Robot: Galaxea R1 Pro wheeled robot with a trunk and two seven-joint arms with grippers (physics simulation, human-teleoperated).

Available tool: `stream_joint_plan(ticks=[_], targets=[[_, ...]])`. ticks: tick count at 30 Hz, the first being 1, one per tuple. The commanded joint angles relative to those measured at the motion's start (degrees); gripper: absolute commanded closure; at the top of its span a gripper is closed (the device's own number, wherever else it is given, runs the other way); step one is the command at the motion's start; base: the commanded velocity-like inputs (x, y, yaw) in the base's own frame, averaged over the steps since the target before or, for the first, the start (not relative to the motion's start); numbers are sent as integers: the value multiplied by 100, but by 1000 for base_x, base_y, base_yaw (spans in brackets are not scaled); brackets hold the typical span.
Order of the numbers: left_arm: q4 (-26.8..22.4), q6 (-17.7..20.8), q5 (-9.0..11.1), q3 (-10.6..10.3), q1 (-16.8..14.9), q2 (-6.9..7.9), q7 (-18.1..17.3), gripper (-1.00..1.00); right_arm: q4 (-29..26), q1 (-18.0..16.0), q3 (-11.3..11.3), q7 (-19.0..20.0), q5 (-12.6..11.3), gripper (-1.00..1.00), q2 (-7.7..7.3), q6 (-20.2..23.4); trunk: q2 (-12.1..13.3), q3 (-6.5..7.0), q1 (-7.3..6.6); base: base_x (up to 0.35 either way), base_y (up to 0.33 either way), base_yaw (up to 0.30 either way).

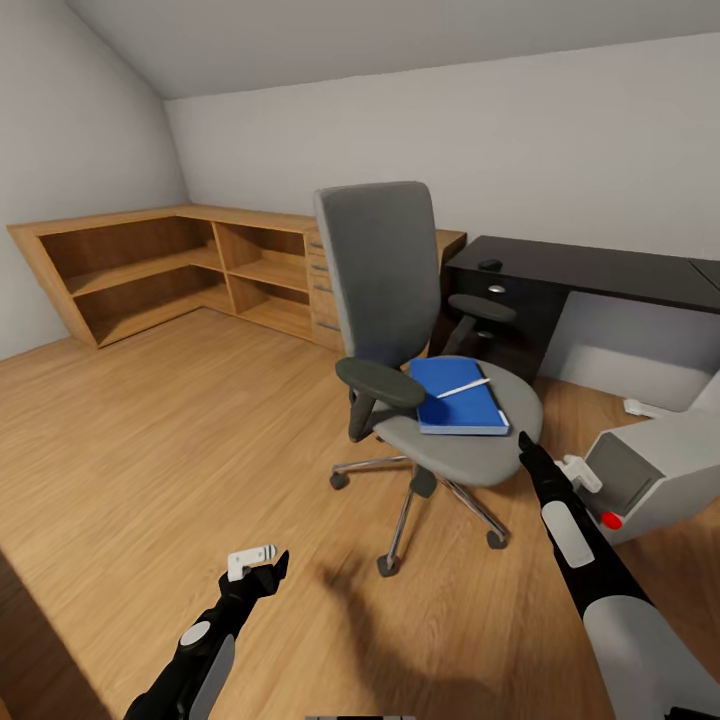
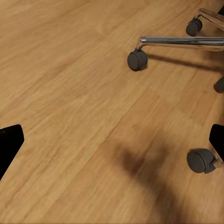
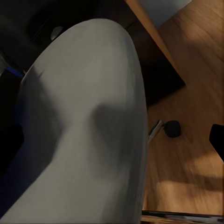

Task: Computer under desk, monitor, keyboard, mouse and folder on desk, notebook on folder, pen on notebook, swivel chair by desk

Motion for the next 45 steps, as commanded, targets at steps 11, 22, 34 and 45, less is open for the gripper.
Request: stream_joint_plan(ticks=[11,22,34,45], targets=[[4,3,55,25,-1,-8,-41,-100,92,-2,13,-15,-57,-100,-2,-44,-2,-4,-1,11,0,0],[4,-2,44,21,-3,-20,-57,-100,98,-2,17,-19,-71,-100,-1,-40,-2,-4,-1,112,0,0],[4,4,44,-17,-3,-44,-57,-100,98,-2,19,-21,-72,-100,6,-39,-2,-4,-1,16,0,0],[4,-3,46,-19,-3,-43,-56,-100,98,-2,20,-21,-72,-100,6,-39,-2,-6,-1,1,0,13]])
